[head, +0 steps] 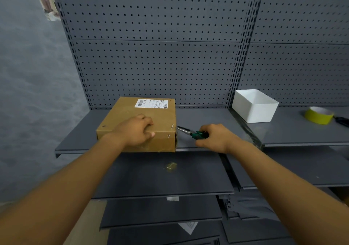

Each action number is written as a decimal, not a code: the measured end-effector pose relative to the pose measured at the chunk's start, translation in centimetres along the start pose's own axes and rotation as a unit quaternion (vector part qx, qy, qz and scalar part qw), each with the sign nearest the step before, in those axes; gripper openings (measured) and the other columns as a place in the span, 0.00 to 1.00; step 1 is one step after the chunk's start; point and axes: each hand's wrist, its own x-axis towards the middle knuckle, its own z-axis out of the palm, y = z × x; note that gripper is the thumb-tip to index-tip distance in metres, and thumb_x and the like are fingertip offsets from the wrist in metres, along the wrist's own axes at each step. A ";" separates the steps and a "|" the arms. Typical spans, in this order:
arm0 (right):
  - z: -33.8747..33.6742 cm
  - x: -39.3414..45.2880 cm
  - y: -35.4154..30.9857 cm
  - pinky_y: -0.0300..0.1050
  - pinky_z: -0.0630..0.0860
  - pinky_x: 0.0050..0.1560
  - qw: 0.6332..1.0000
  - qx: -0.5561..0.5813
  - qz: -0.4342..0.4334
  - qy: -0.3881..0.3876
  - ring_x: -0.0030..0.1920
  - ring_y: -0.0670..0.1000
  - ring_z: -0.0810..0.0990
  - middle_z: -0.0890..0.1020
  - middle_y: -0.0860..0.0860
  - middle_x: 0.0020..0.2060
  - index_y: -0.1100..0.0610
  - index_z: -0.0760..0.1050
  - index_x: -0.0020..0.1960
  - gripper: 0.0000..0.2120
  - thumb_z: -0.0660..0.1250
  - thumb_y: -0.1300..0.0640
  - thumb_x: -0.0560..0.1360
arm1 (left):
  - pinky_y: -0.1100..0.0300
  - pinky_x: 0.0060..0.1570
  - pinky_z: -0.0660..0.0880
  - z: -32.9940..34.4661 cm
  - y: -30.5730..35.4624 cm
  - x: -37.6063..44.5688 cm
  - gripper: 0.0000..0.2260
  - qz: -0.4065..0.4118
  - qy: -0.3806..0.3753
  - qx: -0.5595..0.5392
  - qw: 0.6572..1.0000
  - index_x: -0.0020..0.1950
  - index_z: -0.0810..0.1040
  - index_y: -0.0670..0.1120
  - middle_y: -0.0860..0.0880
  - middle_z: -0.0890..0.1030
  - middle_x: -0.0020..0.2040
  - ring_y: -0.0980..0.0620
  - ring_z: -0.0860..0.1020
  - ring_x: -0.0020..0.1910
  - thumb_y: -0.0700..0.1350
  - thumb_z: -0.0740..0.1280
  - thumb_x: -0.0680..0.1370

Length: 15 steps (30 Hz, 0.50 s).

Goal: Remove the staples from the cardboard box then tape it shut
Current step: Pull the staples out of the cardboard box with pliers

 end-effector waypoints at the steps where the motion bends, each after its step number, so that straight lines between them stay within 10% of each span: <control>1: 0.1 0.1 0.0 0.49 0.77 0.44 1.000 -0.006 -0.005 -0.005 0.43 0.54 0.78 0.78 0.53 0.43 0.56 0.77 0.50 0.14 0.69 0.48 0.71 | 0.52 0.62 0.70 -0.1 0.1 0.0 0.24 -0.003 -0.002 -0.001 1.000 0.71 0.67 0.51 0.51 0.68 0.68 0.50 0.69 0.64 0.59 0.60 0.78; 15: -0.2 0.7 0.0 0.44 0.72 0.39 0.999 0.002 -0.040 -0.029 0.40 0.50 0.75 0.76 0.50 0.39 0.54 0.77 0.50 0.12 0.70 0.49 0.70 | 0.54 0.55 0.72 0.3 1.9 0.7 0.19 -0.042 0.042 0.030 0.998 0.66 0.72 0.50 0.49 0.74 0.58 0.49 0.71 0.59 0.58 0.58 0.79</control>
